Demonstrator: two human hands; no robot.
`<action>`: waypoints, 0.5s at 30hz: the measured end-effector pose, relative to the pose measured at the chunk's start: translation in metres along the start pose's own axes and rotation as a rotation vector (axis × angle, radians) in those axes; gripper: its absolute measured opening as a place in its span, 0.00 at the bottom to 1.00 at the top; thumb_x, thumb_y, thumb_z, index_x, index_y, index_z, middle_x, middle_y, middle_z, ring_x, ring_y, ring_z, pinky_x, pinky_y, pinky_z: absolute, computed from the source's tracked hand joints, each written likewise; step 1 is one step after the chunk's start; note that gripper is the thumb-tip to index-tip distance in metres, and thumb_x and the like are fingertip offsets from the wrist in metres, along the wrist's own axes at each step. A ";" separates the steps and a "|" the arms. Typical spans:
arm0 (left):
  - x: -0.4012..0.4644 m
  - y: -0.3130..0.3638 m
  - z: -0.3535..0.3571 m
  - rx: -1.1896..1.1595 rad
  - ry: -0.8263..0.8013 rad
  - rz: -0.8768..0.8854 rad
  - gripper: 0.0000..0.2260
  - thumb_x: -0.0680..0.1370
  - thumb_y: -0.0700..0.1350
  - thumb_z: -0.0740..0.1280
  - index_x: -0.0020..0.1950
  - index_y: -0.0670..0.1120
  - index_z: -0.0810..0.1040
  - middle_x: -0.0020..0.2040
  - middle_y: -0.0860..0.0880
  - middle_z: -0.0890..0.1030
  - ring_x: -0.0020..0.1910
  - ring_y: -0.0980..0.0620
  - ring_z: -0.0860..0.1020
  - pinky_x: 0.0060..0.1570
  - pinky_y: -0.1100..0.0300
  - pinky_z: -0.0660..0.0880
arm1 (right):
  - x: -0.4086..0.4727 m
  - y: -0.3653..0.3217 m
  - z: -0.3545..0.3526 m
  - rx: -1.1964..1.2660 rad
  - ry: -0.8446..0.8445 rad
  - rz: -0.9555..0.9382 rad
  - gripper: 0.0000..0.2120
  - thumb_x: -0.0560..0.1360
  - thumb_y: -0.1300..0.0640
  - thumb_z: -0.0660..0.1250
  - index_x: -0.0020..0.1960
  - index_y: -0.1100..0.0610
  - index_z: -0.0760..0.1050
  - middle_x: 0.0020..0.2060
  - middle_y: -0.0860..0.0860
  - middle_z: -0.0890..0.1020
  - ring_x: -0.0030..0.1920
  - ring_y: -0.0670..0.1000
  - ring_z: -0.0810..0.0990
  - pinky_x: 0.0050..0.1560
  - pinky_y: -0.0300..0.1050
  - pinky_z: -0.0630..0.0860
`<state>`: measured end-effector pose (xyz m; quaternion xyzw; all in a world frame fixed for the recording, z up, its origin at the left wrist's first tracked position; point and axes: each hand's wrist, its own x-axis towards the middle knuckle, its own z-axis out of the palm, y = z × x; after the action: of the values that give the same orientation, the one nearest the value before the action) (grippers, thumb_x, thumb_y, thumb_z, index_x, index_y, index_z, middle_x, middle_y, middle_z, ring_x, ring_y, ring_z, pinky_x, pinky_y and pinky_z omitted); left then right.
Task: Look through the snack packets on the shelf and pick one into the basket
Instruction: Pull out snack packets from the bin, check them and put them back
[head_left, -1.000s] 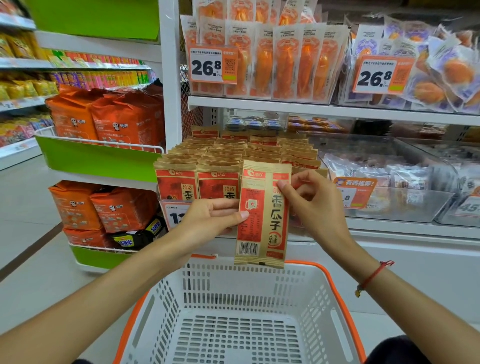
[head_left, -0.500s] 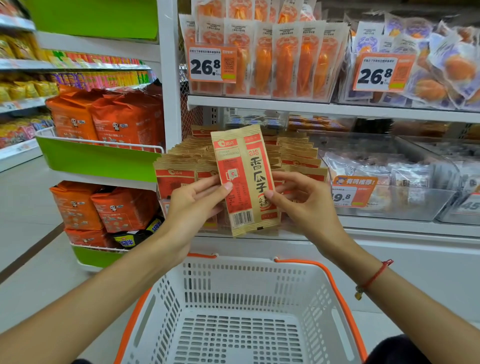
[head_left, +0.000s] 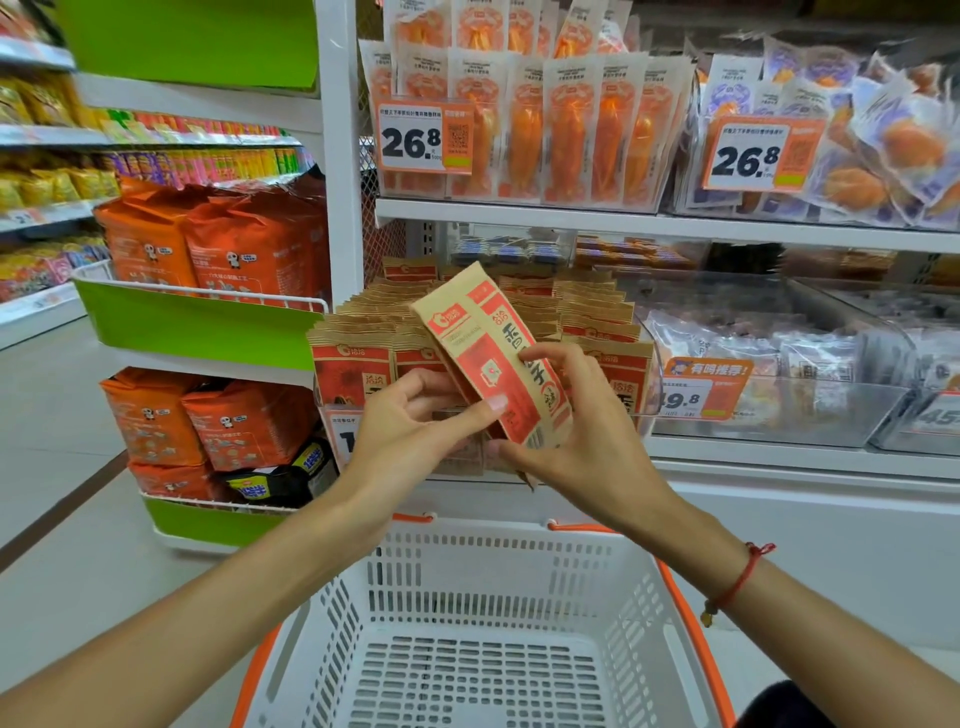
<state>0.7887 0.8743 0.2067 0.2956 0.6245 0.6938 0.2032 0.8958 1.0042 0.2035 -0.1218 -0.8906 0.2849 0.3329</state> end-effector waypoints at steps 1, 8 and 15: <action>-0.001 0.002 0.000 0.002 -0.011 0.022 0.22 0.61 0.53 0.76 0.52 0.46 0.79 0.47 0.50 0.86 0.49 0.52 0.84 0.51 0.56 0.79 | 0.002 0.000 -0.003 0.061 -0.009 0.018 0.34 0.64 0.50 0.79 0.64 0.47 0.66 0.60 0.44 0.73 0.59 0.43 0.73 0.56 0.40 0.74; 0.007 0.011 -0.005 0.017 -0.069 0.074 0.08 0.79 0.46 0.65 0.54 0.58 0.78 0.55 0.57 0.83 0.56 0.56 0.81 0.54 0.57 0.79 | 0.011 0.009 -0.031 0.543 -0.266 0.167 0.29 0.65 0.54 0.79 0.64 0.46 0.75 0.59 0.44 0.80 0.62 0.44 0.77 0.59 0.45 0.78; 0.017 0.002 -0.012 0.133 -0.163 0.086 0.15 0.77 0.41 0.68 0.63 0.54 0.74 0.59 0.57 0.81 0.62 0.59 0.77 0.65 0.53 0.73 | 0.014 0.001 -0.031 0.611 -0.339 0.147 0.20 0.70 0.53 0.68 0.62 0.45 0.77 0.55 0.35 0.82 0.56 0.36 0.79 0.50 0.28 0.73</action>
<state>0.7679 0.8762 0.2104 0.3902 0.6374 0.6325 0.2033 0.9061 1.0242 0.2290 -0.0311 -0.7957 0.5775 0.1800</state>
